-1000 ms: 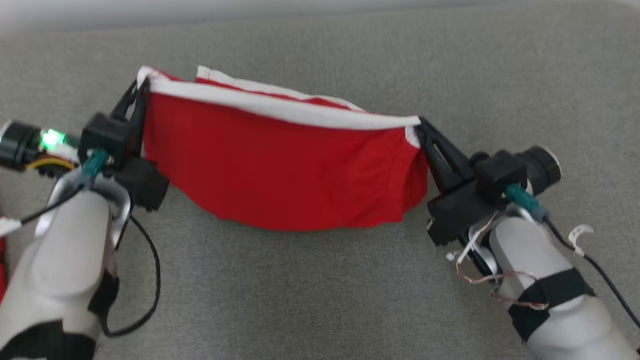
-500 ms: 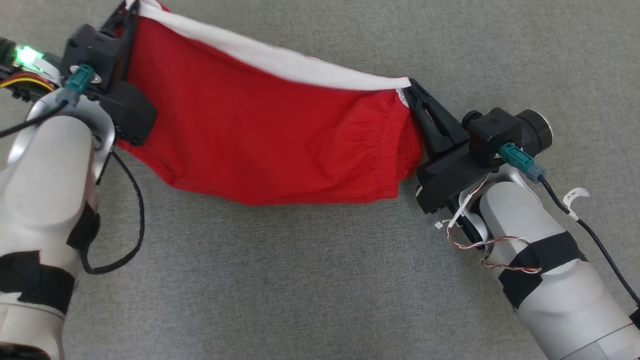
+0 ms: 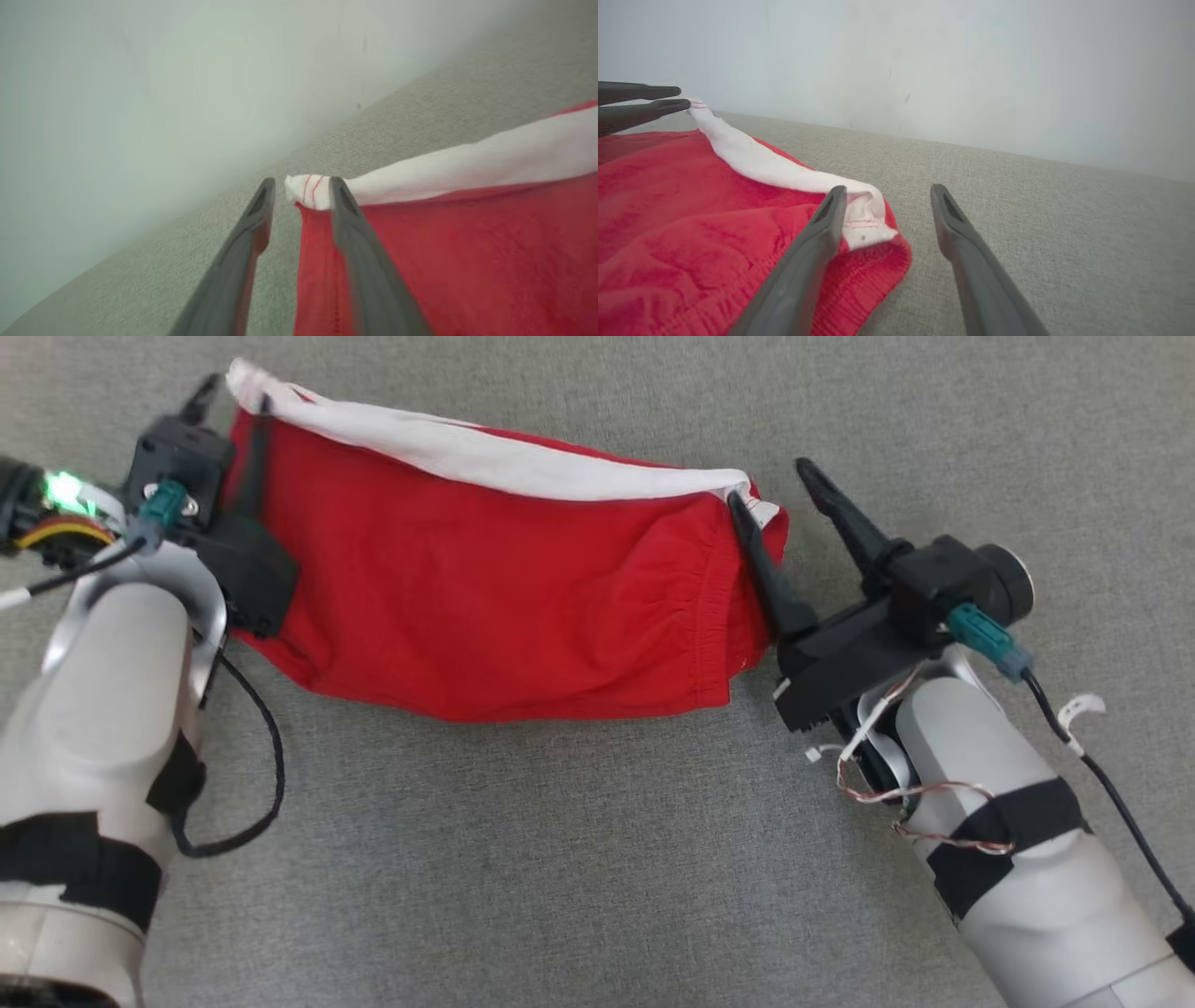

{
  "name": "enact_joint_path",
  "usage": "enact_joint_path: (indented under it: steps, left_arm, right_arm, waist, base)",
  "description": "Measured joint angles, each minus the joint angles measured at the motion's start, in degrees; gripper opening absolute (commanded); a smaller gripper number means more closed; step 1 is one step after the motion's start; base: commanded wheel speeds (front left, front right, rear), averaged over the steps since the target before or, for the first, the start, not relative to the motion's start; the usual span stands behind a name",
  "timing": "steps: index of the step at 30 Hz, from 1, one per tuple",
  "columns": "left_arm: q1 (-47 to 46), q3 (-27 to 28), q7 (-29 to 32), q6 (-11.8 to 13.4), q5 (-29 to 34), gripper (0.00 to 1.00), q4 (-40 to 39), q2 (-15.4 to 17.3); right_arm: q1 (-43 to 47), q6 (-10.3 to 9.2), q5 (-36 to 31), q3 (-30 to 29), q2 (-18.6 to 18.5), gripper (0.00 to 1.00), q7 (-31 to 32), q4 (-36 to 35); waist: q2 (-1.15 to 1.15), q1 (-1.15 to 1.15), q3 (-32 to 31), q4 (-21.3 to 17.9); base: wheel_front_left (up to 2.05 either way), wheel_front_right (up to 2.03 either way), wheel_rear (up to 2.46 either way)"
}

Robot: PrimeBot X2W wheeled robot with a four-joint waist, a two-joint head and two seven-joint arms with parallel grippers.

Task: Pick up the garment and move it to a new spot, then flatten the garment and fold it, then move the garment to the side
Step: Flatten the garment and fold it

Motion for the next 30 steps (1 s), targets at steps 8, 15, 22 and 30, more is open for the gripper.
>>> enact_joint_path:
  steps: [8, 15, 22, 30]
  left_arm:
    - [5.1, 2.6, 0.0, 2.7, -2.7, 1.00, -3.5, -0.2]
    - [14.4, 6.2, 0.0, 5.3, -5.9, 1.00, -7.8, -1.6]
    - [23.3, 10.6, 0.0, 6.8, -9.1, 1.00, -10.5, -3.9]
    - [26.4, 14.4, 0.0, 7.1, -10.2, 1.00, -11.6, -5.2]
  right_arm:
    - [5.8, 0.00, -2.8, -6.9, 0.7, 1.00, 0.0, -3.5]
    - [14.6, 0.00, -6.8, -16.0, 2.4, 1.00, 0.0, -7.0]
    - [22.8, 0.00, -9.6, -22.4, 4.3, 1.00, 0.0, -8.2]
    - [25.6, 0.00, -10.7, -24.4, 5.5, 1.00, 0.0, -8.4]
  waist:
    - [0.00, 0.00, -3.4, 0.8]
    - [-0.01, -0.01, -7.7, 1.4]
    - [-0.01, -0.01, -12.3, 1.5]
    - [-0.02, -0.02, -14.1, 0.1]
  base:
    - [0.00, 0.00, 0.00]
    - [0.00, 0.00, 0.00]
    - [0.00, 0.00, 0.00]
    - [0.00, 0.00, 0.00]
